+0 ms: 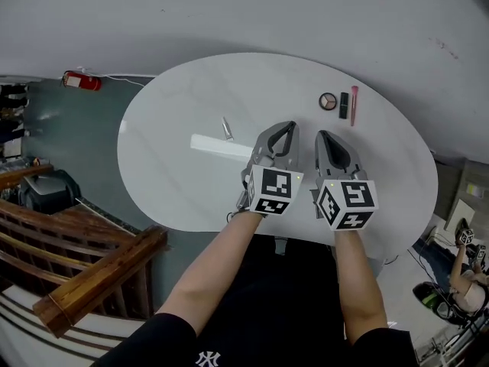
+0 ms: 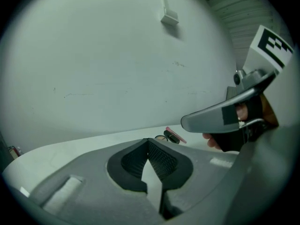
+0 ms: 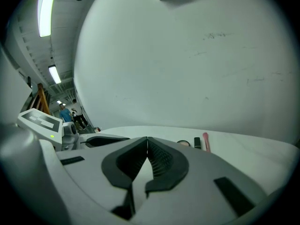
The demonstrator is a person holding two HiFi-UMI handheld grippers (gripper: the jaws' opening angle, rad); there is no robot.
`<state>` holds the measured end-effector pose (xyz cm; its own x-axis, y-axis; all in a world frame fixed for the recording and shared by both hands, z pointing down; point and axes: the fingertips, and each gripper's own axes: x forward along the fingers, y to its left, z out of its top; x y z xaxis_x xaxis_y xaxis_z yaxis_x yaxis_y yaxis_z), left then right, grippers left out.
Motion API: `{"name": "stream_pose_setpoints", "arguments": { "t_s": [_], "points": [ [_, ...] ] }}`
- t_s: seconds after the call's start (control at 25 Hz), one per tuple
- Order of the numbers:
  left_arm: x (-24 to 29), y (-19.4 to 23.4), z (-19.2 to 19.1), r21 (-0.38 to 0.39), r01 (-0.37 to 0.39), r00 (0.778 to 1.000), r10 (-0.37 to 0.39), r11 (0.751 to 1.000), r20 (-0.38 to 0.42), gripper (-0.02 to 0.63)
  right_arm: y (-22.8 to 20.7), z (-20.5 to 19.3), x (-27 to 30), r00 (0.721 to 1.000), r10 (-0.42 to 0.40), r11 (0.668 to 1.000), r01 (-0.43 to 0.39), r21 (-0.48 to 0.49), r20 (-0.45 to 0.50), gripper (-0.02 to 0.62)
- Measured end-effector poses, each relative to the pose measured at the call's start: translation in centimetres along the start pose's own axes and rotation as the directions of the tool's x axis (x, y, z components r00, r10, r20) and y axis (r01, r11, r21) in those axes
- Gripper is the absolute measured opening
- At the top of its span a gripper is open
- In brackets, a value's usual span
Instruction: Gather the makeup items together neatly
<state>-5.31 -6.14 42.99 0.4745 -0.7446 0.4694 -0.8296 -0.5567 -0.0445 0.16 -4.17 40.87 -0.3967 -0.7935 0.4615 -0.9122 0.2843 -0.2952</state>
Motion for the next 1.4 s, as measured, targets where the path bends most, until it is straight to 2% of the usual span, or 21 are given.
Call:
{"name": "stream_pose_setpoints", "arguments": {
  "t_s": [0.28, 0.6, 0.96, 1.4],
  "points": [
    [-3.8, 3.5, -2.4, -0.049, -0.063, 0.998, 0.063, 0.997, -0.011, 0.009, 4.7, -0.2, 0.9, 0.999, 0.047, 0.998, -0.047, -0.036, -0.003, 0.017],
    [-6.2, 7.1, -5.4, -0.099, -0.161, 0.986, 0.157, 0.982, -0.048, 0.009, 7.8, -1.2, 1.7, 0.996, 0.085, 0.994, -0.086, -0.06, -0.028, 0.017],
    [-6.9, 10.5, -8.4, -0.161, -0.275, 0.96, 0.261, 0.948, -0.102, 0.009, 9.5, -2.0, 3.1, 0.987, 0.149, 0.985, -0.153, -0.084, -0.055, 0.017],
    [-6.9, 13.6, -11.1, -0.21, -0.38, 0.921, 0.347, 0.901, -0.176, 0.012, 11.9, -3.0, 5.4, 0.966, 0.237, 0.961, -0.249, -0.12, -0.107, 0.017]
  ]
}}
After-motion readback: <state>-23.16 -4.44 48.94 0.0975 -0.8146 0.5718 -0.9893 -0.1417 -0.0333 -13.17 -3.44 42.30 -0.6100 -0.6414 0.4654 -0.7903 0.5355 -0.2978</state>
